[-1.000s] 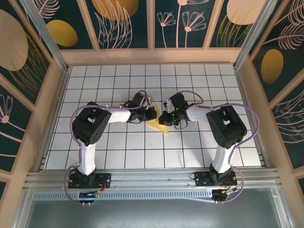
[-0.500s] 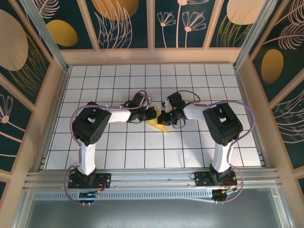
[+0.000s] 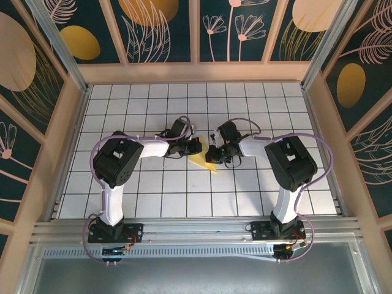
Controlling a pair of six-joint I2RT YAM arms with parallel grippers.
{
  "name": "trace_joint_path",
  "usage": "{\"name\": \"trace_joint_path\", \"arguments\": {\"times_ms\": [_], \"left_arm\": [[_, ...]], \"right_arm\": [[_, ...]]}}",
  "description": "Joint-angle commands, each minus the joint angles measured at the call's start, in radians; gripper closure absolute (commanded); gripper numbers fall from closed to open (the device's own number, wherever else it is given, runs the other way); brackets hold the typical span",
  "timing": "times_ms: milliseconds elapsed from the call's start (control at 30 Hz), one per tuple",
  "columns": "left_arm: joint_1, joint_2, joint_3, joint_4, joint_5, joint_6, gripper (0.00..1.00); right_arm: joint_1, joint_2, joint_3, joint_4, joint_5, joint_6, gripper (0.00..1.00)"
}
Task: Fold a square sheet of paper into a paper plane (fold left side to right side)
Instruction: Fourth fold the wing at the center of the table.
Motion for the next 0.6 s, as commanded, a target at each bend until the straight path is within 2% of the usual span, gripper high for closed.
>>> {"name": "trace_joint_path", "arguments": {"times_ms": [0,167,333,567], "left_arm": [[0.004,0.04,0.003,-0.081,-0.074,0.003,1.0],[0.004,0.038,0.003,-0.078,-0.071,0.004,1.0],[0.003,0.035,0.001,-0.074,-0.065,0.004,1.0],[0.003,0.029,-0.005,-0.054,-0.046,-0.003,1.0]], "right_arm": [[0.005,-0.034,-0.049,-0.112,0.022,-0.024,1.0],[0.005,-0.052,-0.066,-0.12,0.026,-0.027,1.0],[0.005,-0.085,-0.012,-0.13,0.025,-0.021,1.0],[0.003,-0.126,0.011,-0.087,-0.052,0.003,1.0]]}}
